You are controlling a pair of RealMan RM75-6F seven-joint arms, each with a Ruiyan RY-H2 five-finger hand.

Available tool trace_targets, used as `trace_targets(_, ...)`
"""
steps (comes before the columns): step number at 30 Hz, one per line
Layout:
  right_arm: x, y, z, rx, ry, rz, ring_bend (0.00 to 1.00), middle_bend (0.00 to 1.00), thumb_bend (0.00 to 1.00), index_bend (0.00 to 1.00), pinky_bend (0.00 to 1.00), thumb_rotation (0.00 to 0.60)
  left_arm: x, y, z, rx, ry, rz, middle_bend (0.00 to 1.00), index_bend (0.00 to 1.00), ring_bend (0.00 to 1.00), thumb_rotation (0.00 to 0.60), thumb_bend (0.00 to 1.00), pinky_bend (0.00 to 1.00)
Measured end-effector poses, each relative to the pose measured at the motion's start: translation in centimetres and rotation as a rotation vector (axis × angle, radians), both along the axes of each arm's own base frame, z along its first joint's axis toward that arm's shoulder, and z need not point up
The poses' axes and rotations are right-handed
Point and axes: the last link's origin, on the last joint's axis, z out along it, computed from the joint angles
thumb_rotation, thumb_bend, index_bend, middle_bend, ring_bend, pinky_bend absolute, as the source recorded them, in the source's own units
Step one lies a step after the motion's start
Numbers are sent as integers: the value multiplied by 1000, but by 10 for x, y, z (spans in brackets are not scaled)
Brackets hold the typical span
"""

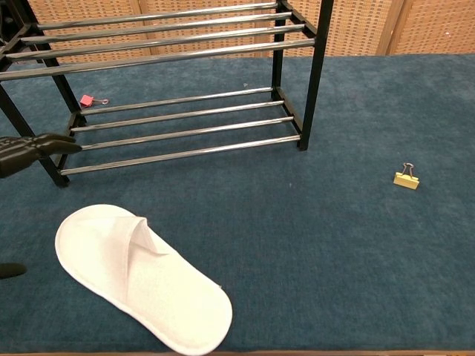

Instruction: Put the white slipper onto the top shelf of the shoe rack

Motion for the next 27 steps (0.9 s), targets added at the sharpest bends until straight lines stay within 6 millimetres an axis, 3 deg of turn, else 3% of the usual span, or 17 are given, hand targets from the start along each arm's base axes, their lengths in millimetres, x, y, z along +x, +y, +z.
trace_targets(12,0,-2,-2,13,1,-3,0,0,0,0,0,600,51,25,-49,-79,-20,-45,0,0,0,600,41,0)
trace_targets(27,0,-2,-2,22,-8,-2,0,0,0,0,0,600,74,29,-78,-99,-26,2,0,0,0,600,41,0)
